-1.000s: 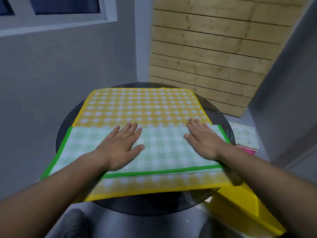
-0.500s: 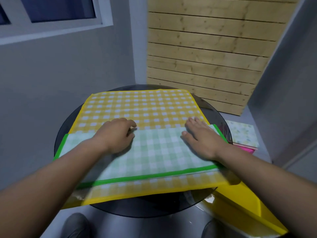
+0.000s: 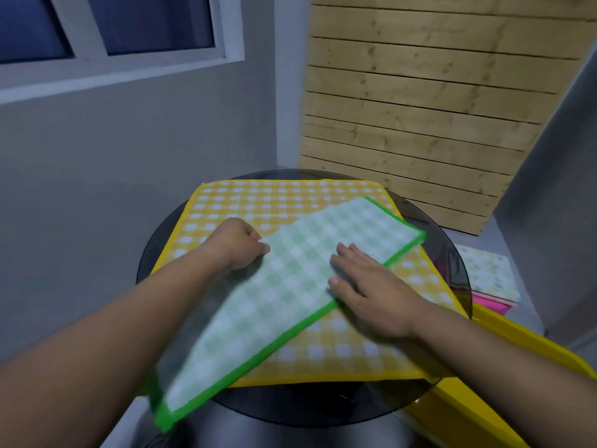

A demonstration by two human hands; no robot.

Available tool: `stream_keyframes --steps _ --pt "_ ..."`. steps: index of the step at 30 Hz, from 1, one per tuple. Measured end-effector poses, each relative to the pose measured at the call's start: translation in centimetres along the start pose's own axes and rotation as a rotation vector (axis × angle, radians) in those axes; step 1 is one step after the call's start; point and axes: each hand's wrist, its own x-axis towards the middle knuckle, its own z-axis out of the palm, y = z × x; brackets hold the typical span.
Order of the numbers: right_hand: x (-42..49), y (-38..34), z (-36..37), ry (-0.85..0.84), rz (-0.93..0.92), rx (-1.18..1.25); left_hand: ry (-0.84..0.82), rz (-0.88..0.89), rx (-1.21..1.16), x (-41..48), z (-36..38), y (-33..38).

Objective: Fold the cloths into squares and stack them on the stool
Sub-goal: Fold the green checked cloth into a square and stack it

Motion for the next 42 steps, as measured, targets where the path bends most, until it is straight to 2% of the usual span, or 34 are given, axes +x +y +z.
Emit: stream_keyframes --steps 4,9,14,16,19,22,25,31,37,42 --pt "-0.6 -1.8 0.0 -0.087 -0.058 0.008 0.027 -0.171 -0.155 -0.5 0.2 -0.1" --pt "-1.7 -2.7 -0.4 -0.148 -0.078 0.023 0.045 -0.123 -0.153 -2.1 1.9 -0.2" --pt "-2.2 -0.9 -0.5 -0.161 -0.043 0.021 0.087 0.231 0.404 -5.4 2.3 -1.2" --pt "-2.4 -0.5 -0.4 -0.141 -0.041 0.029 0.004 0.414 0.377 -7.0 2.2 -1.2" --pt "-2.9 -0.9 -0.2 -0.085 -0.055 0.052 -0.259 0.621 0.304 -9.9 2.5 -1.4" --pt "-4.7 -2.6 -0.2 -0.018 -0.181 0.063 -0.363 0.745 0.334 -12.1 3.2 -2.4" --pt "-6.9 -4.2 0.0 -0.072 -0.26 0.13 -0.382 0.763 0.285 -13.4 3.4 -3.8" --pt "-8.6 -5.0 0.9 -0.184 -0.256 0.061 -0.307 0.707 0.2 -14.7 4.1 -4.8" --pt "-9.5 -5.6 1.9 -0.116 -0.266 0.023 -0.289 0.722 0.183 -14.9 4.6 -4.9" --pt "-9.3 -5.2 1.5 -0.087 -0.26 0.113 -0.334 0.693 0.068 -15.0 4.2 -4.5"
